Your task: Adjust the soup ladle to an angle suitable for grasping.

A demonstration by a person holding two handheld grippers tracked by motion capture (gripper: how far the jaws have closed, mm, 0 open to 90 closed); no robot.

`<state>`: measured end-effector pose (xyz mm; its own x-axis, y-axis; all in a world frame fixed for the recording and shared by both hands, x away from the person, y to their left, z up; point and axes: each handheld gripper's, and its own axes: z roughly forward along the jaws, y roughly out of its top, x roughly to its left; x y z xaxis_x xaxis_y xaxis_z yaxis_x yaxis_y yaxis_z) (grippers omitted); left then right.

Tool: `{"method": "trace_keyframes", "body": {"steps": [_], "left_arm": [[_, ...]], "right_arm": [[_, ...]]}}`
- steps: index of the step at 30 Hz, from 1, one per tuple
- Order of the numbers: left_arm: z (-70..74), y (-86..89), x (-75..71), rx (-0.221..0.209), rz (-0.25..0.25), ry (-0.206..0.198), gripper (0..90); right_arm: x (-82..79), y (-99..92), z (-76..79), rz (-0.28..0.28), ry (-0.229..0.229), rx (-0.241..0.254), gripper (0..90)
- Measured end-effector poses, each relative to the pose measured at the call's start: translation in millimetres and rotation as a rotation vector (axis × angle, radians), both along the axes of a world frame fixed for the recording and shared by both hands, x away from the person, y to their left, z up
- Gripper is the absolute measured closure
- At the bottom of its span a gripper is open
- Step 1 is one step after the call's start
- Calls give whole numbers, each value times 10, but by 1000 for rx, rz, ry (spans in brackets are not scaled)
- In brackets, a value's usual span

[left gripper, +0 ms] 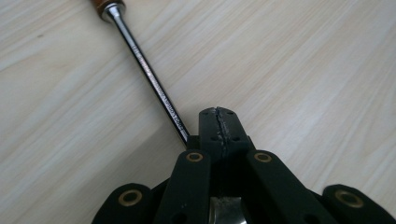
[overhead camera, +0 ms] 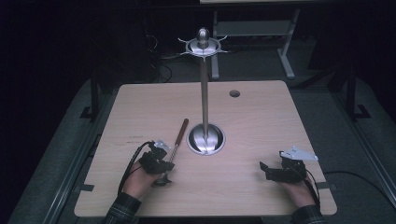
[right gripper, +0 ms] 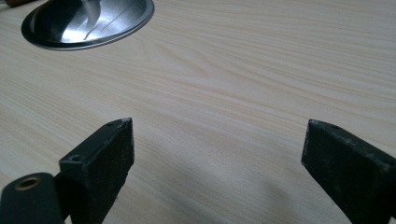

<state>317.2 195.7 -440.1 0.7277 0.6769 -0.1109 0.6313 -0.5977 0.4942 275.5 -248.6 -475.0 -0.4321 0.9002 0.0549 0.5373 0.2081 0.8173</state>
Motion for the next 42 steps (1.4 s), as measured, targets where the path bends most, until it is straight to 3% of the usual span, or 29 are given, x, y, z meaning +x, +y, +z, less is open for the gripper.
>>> {"method": "trace_keyframes", "body": {"steps": [12, 16, 18, 32, 42], "left_arm": [[13, 199, 52, 62, 61, -27, 897], [10, 272, 75, 57, 92, -28, 897], [21, 333, 94, 81, 99, -40, 897], [67, 582, 149, 108, 178, -92, 897], [91, 594, 193, 52, 171, -69, 897]], "right_arm": [[0, -3, 3, 1, -3, 2, 91], [0, -4, 3, 1, -3, 3, 91], [1, -4, 3, 2, -5, 2, 91], [1, -4, 4, 2, -4, 2, 91], [1, 0, 4, 3, -2, 3, 91]]}}
